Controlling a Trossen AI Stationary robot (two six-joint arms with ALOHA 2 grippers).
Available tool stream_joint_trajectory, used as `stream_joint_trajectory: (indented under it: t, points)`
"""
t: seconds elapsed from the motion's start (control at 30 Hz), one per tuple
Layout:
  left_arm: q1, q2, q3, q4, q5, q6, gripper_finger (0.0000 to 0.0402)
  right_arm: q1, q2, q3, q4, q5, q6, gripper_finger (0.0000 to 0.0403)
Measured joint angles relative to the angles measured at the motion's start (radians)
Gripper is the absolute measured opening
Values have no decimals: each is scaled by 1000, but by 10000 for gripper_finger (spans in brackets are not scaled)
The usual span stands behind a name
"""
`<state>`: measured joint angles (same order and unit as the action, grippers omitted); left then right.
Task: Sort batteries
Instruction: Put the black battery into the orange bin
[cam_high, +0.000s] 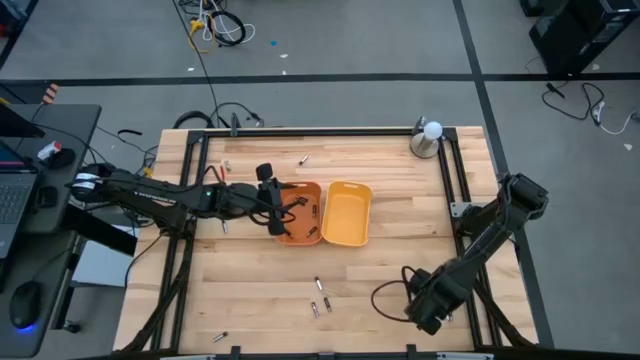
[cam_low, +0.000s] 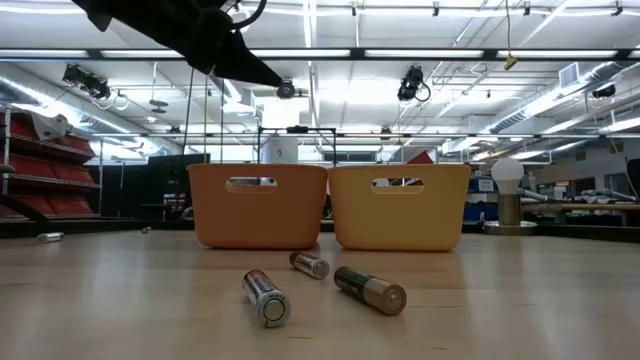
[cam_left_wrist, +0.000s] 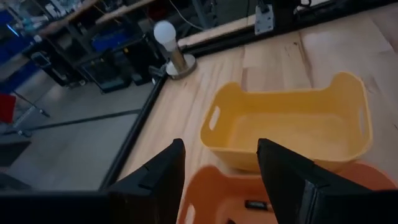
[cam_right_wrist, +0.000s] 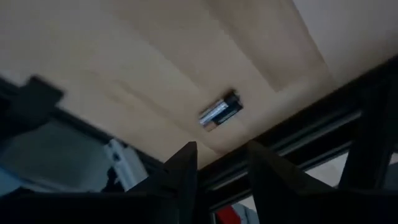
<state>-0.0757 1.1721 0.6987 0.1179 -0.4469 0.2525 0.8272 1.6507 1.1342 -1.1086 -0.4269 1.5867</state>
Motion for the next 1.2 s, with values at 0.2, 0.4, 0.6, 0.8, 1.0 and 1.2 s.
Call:
stream_joint_trajectory:
  t: [0.2, 0.4, 0.6, 0.8, 1.0, 1.2]
  points:
    - [26, 0, 0, 51, 3, 6, 198, 65, 1, -108, 198, -8, 164, 119]
    - [50, 0, 0, 53, 3, 6, 198, 117, 1, -193, 330, -3, 332, 116]
    - [51, 0, 0, 53, 3, 3, 198, 134, 0, -238, 332, 4, 414, 113]
    - [50, 0, 0, 44, 3, -5, 198, 131, -1, -268, 347, 6, 425, 111]
    - [50, 0, 0, 44, 3, -21, 198, 129, -1, -273, 348, 1, 449, 111]
    - [50, 0, 0, 44, 3, -25, 198, 119, -1, -257, 352, -51, 458, 111]
